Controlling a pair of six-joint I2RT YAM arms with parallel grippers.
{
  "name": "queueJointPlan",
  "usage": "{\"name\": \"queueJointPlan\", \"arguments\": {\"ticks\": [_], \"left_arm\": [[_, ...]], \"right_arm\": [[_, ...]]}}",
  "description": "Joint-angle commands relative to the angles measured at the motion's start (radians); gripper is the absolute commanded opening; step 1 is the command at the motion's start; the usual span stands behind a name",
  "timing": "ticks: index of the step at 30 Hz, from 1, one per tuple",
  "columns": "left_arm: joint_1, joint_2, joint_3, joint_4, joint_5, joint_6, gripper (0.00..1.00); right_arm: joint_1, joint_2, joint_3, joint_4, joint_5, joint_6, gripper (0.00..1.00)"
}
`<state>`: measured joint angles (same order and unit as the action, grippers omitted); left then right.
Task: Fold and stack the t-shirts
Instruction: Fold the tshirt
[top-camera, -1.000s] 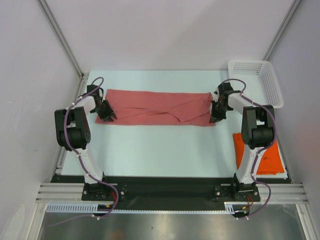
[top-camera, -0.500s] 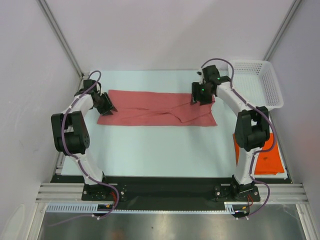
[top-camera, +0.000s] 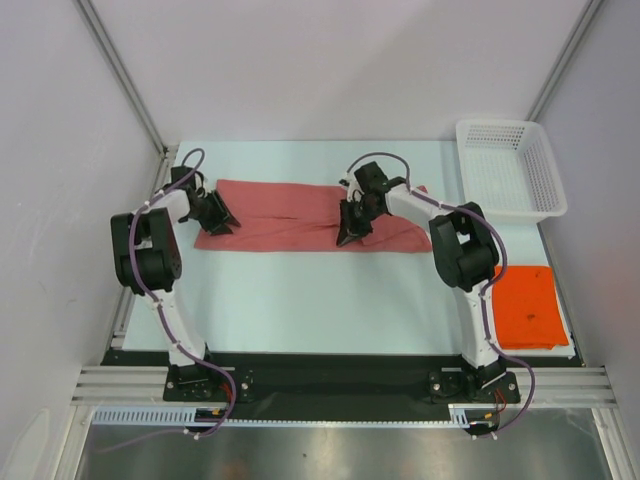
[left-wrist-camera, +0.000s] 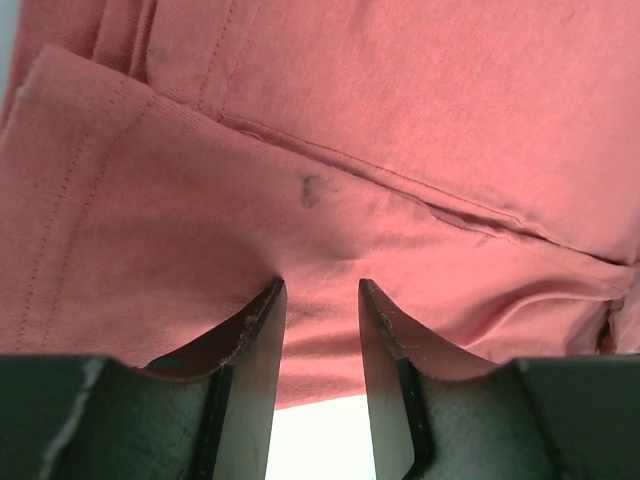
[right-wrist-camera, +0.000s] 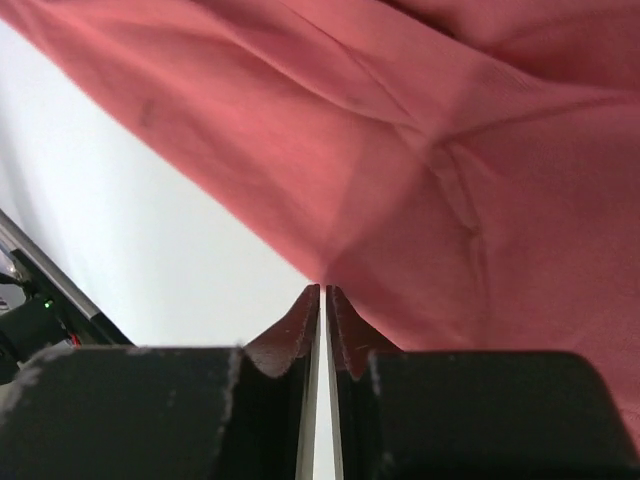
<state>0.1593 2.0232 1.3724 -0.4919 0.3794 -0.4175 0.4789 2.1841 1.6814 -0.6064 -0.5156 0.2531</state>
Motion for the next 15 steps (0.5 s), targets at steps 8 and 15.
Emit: {"name": "queueJointPlan", "arguments": {"ticks": [8, 15], "left_arm": [[0.051, -0.063, -0.093, 0.013, -0.023, 0.042, 0.41], [0.059, -0.133, -0.122, 0.006, 0.001, 0.031, 0.41]], "right_arm": [[-0.042, -0.047, -0.245, 0.190, -0.055, 0.077, 0.06], [-0.077, -0.132, -0.253, 0.229, -0.162, 0.121, 0.06]]}}
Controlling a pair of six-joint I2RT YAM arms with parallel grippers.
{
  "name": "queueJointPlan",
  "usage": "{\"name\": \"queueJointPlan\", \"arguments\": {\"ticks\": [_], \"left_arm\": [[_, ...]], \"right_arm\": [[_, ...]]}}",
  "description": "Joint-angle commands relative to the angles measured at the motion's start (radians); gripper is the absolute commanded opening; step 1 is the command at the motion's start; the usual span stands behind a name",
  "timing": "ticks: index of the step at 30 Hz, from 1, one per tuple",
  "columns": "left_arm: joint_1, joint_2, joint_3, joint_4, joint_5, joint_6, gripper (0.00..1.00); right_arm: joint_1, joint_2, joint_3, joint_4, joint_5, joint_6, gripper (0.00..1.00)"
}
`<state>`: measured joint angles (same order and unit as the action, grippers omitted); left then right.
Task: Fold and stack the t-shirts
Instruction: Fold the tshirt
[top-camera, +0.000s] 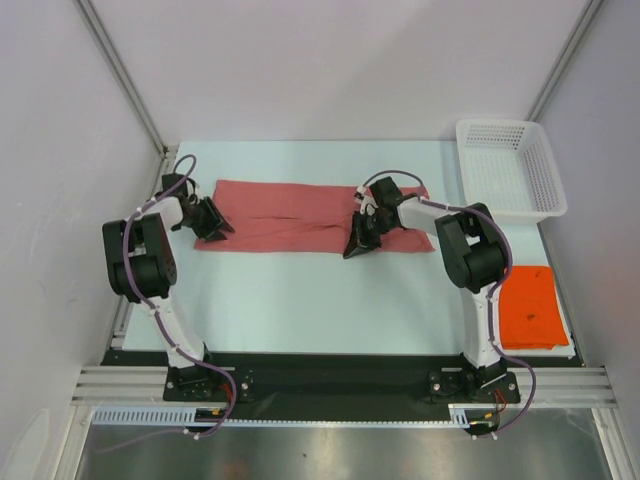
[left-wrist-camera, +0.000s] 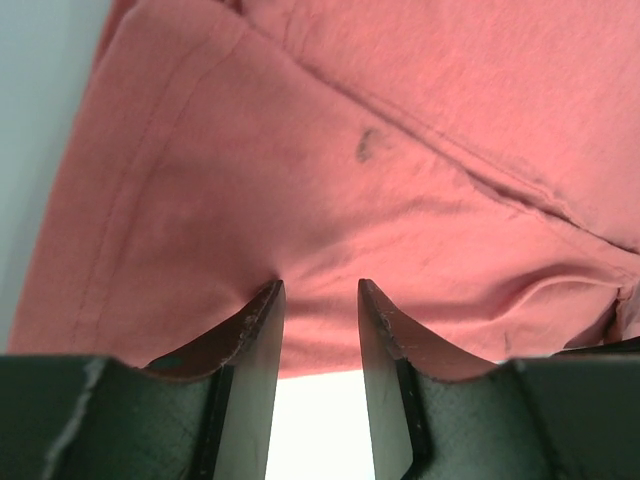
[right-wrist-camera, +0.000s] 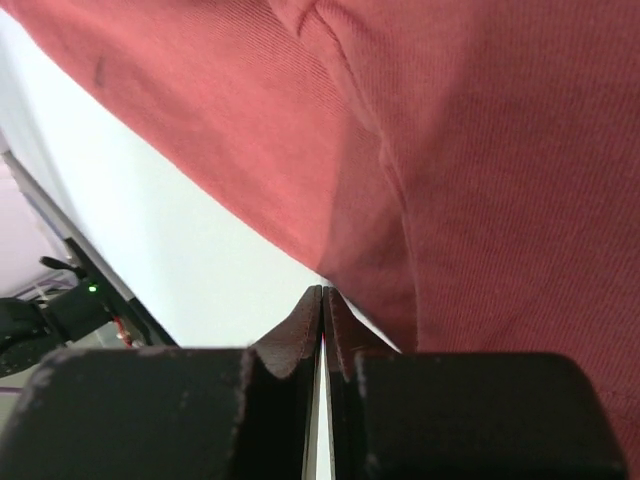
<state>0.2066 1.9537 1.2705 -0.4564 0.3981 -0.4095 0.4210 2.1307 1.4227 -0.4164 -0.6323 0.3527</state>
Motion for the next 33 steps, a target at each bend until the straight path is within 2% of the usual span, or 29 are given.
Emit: {"name": "queueJointPlan", "arguments": {"ticks": [1, 9, 15, 20, 24, 28, 33], "left_arm": [[0.007, -0.081, -0.017, -0.028, -0.004, 0.012, 0.41], [0.020, -0.024, 0.018, -0.028, 0.030, -0.022, 0.41], [0.045, 0.016, 0.013, -0.027, -0.016, -0.011, 0.41], [0.060, -0.001, 0.021, -0.039, -0.038, 0.000, 0.41], [0.060, -0.036, 0.036, -0.057, -0.047, 0.009, 0.41], [0.059, -0.055, 0.046, -0.068, -0.044, 0.014, 0.41], [0.057, -0.056, 0.030, -0.067, -0.018, 0.000, 0.41]], "right_arm": [[-0.028, -0.090, 0.010, 0.048, -0.094, 0.041, 0.06], [-0.139, -0.040, -0.048, 0.133, -0.210, 0.114, 0.07], [-0.235, -0.045, -0.188, 0.174, -0.222, 0.066, 0.07], [-0.245, -0.069, -0.191, 0.134, -0.259, 0.026, 0.07], [-0.228, -0.126, -0.154, 0.113, -0.320, 0.026, 0.09], [-0.206, -0.120, -0.050, 0.110, -0.339, 0.052, 0.10], [-0.163, 0.021, 0.131, 0.123, -0.271, 0.146, 0.06]]}}
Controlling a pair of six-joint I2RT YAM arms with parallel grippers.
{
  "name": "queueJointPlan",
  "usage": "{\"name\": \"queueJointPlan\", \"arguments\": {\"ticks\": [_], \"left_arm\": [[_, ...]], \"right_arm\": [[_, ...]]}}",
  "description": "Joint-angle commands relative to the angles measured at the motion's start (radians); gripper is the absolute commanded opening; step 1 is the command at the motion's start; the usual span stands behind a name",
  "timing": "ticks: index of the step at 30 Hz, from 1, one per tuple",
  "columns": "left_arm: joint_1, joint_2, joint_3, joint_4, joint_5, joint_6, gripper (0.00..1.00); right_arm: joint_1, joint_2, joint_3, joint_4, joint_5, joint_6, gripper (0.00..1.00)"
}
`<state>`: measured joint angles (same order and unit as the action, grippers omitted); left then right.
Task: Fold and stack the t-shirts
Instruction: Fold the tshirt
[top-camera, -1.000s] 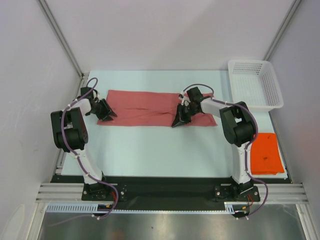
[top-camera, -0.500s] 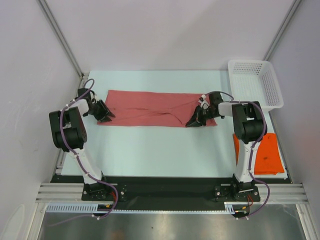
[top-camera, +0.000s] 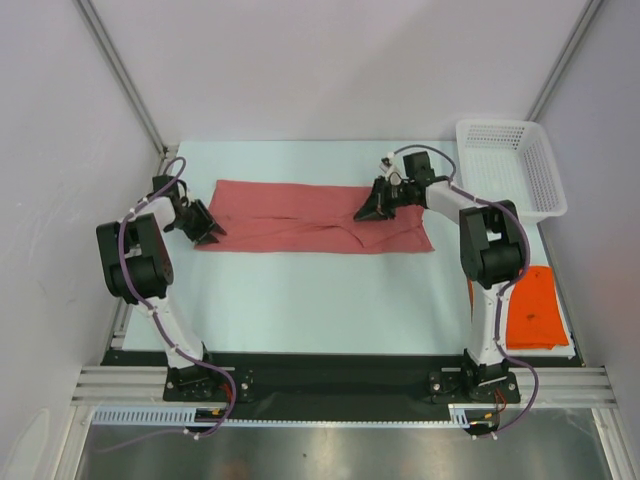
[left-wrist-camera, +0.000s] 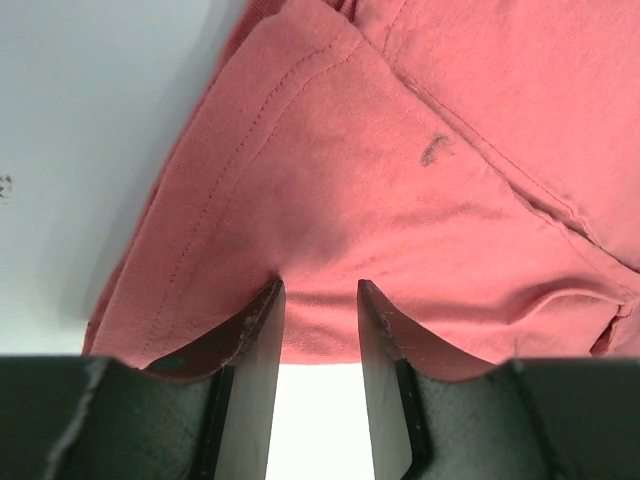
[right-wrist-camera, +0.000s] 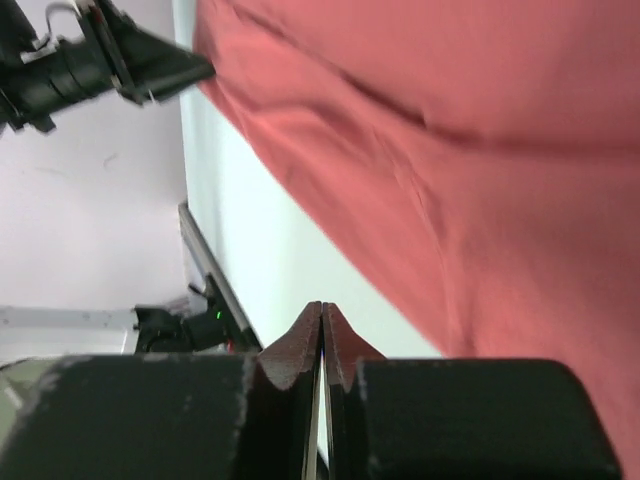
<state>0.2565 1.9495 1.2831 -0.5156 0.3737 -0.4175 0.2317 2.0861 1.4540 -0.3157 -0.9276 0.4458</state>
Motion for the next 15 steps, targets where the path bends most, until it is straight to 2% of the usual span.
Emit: {"name": "queueJointPlan", "arguments": {"ticks": [1, 6, 15], "left_arm": [[0.004, -0.052, 0.015, -0.008, 0.010, 0.006, 0.41], [-0.002, -0.061, -0.040, 0.022, 0.057, -0.021, 0.41], [0.000, -0.067, -0.073, 0.040, 0.067, -0.029, 0.40]], "right_arm": [[0.041, 0.075, 0.114, 0.032, 0.065, 0.060, 0.06], [0.098, 0.107, 0.180, 0.033, 0.206, 0.073, 0.03], [0.169, 0.207, 0.281, 0.020, 0.309, 0.093, 0.00]]}}
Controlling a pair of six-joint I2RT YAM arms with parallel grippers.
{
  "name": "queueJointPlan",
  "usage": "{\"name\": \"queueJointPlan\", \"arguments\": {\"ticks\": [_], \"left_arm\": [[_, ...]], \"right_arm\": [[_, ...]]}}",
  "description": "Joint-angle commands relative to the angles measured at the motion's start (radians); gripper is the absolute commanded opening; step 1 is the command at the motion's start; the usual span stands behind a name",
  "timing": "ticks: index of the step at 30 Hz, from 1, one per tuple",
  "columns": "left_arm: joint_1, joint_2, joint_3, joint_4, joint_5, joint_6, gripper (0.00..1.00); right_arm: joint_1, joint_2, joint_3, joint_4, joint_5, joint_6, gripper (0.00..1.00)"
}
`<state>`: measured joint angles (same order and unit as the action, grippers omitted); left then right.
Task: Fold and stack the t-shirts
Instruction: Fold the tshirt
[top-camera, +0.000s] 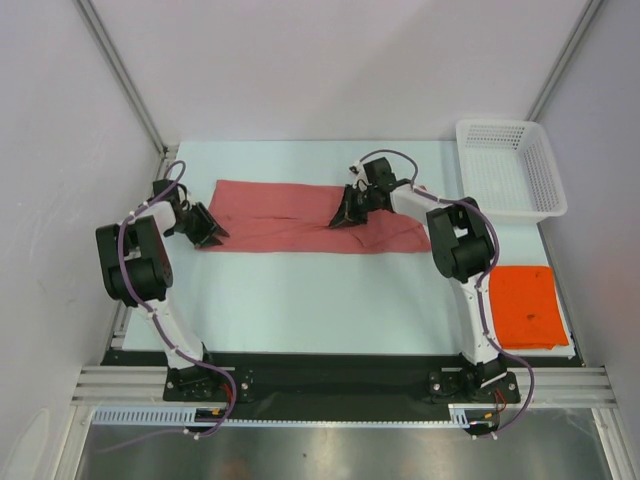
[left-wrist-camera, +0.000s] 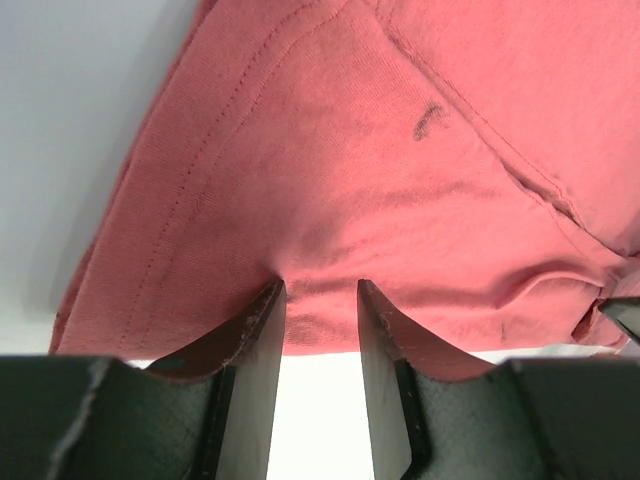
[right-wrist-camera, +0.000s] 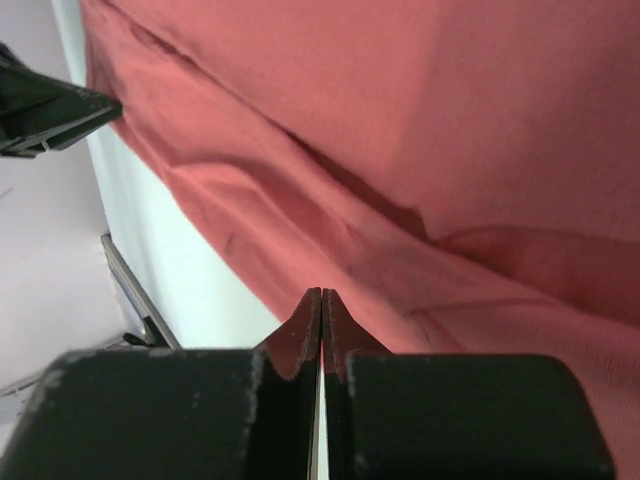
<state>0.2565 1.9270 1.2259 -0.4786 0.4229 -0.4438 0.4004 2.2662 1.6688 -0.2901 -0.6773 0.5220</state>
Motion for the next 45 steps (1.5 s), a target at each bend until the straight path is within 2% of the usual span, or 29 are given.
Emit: {"name": "queueJointPlan", "arguments": {"ticks": [1, 4, 8, 12, 13, 14, 16, 17, 18, 22, 25, 26, 30, 35, 36, 44, 45], "left_arm": [[0.001, -0.046, -0.019, 0.002, 0.016, -0.001, 0.40], [0.000, -0.051, -0.023, -0.006, 0.008, 0.008, 0.40], [0.003, -0.059, -0.025, -0.021, -0.012, 0.022, 0.41], [0.004, -0.133, 0.003, -0.060, -0.047, 0.051, 0.41], [0.006, -0.157, 0.007, -0.066, -0.055, 0.057, 0.43], [0.004, -0.177, 0.009, -0.071, -0.062, 0.060, 0.45], [0.003, -0.235, 0.006, -0.084, -0.076, 0.063, 0.49], [0.001, -0.250, -0.003, -0.086, -0.078, 0.062, 0.50], [-0.005, -0.270, -0.011, -0.087, -0.075, 0.060, 0.50], [-0.040, -0.364, -0.060, -0.097, -0.072, 0.065, 0.51], [-0.089, -0.407, -0.086, -0.103, -0.087, 0.074, 0.52], [-0.101, -0.431, -0.095, -0.104, -0.087, 0.074, 0.52], [-0.175, -0.500, -0.140, -0.109, -0.101, 0.073, 0.55], [-0.233, -0.548, -0.200, -0.107, -0.111, 0.073, 0.61], [-0.240, -0.554, -0.206, -0.106, -0.115, 0.071, 0.65], [-0.247, -0.577, -0.203, -0.101, -0.130, 0.105, 0.74], [-0.247, -0.576, -0.198, -0.100, -0.136, 0.109, 0.78]], "right_arm": [[0.000, 0.045, 0.084, -0.007, 0.068, 0.018, 0.00], [0.000, 0.081, 0.117, 0.003, 0.110, 0.039, 0.00], [-0.002, 0.176, 0.242, -0.059, 0.121, 0.033, 0.00], [0.008, 0.127, 0.288, -0.130, 0.123, 0.009, 0.02], [0.012, 0.103, 0.298, -0.197, 0.142, 0.001, 0.08], [0.012, 0.067, 0.307, -0.239, 0.165, -0.004, 0.21], [0.009, -0.040, 0.304, -0.361, 0.254, -0.022, 0.34], [0.006, -0.077, 0.292, -0.400, 0.290, -0.023, 0.46], [0.003, -0.146, 0.249, -0.441, 0.388, -0.014, 0.52], [-0.015, -0.285, 0.082, -0.592, 0.579, 0.132, 0.63], [-0.008, -0.385, -0.054, -0.554, 0.717, 0.215, 0.81], [-0.006, -0.396, -0.070, -0.541, 0.761, 0.232, 0.99], [-0.002, -0.363, -0.026, -0.560, 0.823, 0.351, 1.00], [0.003, -0.212, 0.141, -0.711, 0.906, 0.547, 1.00], [0.002, -0.198, 0.146, -0.713, 0.907, 0.570, 1.00], [-0.006, -0.113, 0.127, -0.592, 1.019, 0.661, 1.00], [-0.009, -0.090, 0.132, -0.593, 1.027, 0.667, 1.00]]}}
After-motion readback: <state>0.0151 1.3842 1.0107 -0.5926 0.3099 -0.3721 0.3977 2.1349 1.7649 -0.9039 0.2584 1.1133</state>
